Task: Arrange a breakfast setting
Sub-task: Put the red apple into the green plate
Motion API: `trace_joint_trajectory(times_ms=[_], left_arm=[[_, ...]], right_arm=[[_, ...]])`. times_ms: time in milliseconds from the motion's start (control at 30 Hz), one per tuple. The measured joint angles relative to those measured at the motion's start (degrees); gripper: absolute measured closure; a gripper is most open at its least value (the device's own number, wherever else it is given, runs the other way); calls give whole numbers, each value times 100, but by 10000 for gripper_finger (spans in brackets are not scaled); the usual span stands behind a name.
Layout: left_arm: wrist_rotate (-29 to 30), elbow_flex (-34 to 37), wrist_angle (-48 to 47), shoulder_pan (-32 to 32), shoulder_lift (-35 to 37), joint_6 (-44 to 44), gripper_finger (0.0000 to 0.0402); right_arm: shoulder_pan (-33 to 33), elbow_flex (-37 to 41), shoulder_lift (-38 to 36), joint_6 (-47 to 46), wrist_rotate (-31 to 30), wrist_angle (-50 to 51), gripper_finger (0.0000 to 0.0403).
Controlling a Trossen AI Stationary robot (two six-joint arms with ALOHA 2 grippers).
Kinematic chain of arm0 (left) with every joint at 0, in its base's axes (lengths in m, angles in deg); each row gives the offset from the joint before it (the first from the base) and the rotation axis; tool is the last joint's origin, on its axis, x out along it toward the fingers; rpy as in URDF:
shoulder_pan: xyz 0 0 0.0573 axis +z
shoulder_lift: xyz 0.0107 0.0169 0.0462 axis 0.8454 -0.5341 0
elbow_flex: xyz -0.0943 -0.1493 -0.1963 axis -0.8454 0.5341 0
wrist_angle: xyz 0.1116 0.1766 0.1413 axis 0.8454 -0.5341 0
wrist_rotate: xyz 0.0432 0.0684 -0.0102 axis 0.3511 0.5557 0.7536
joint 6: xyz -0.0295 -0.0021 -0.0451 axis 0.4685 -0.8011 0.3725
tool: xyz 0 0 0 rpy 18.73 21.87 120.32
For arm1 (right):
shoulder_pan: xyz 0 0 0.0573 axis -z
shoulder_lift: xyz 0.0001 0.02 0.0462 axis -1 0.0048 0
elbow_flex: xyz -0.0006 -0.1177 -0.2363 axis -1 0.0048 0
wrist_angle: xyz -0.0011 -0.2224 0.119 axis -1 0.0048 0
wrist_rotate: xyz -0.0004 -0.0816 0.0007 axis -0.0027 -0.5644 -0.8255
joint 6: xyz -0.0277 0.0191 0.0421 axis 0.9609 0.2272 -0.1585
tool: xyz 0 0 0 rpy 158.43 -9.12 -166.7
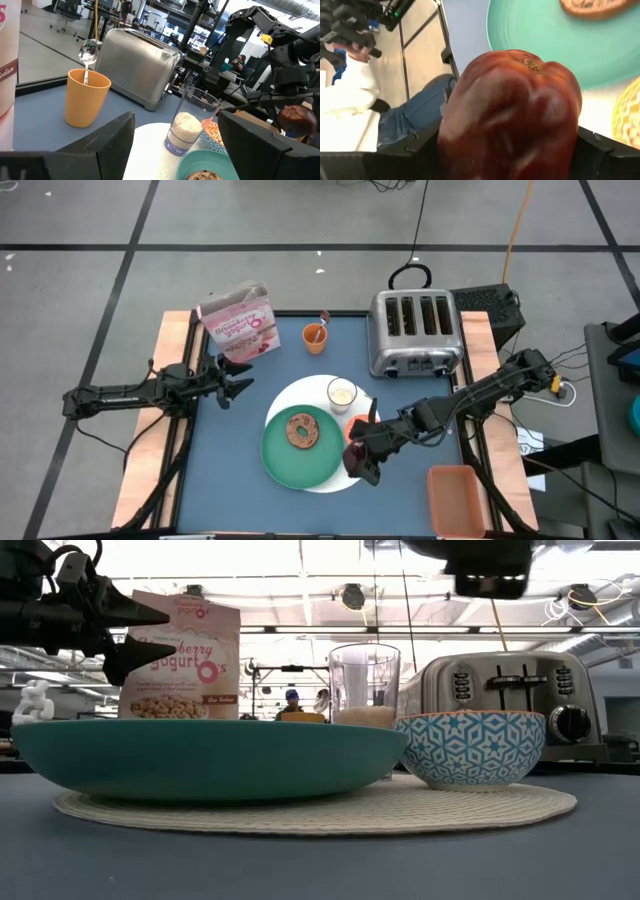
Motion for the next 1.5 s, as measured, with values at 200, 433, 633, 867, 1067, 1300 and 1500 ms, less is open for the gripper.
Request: trace_joint_trajectory(times_ms=[200, 433, 633, 867, 1067, 1300, 1500], left_arm=[[0, 0, -6, 0, 1, 0, 114], [0, 0, -15, 0, 0, 9, 114], [0, 0, -15, 0, 0, 5, 114], [0, -2, -30, 0, 0, 11, 114], [0, -1, -31, 0, 0, 28, 114], [-2, -1, -61, 1, 0, 28, 114], [-2, -2, -79, 1, 1, 25, 114]], right_arm=[[90, 0, 0, 393, -445, -184, 117], [94, 0, 2, 699, -1167, -198, 117], [94, 0, 105, 920, -1628, -464, 117], [92, 0, 613, 1365, -1606, -1449, 117], [92, 0, 1130, 1391, -1605, -1914, 117], [92, 0, 1789, 1515, -1598, -2338, 117], [92, 0, 2228, 1606, -1598, -2618, 117]])
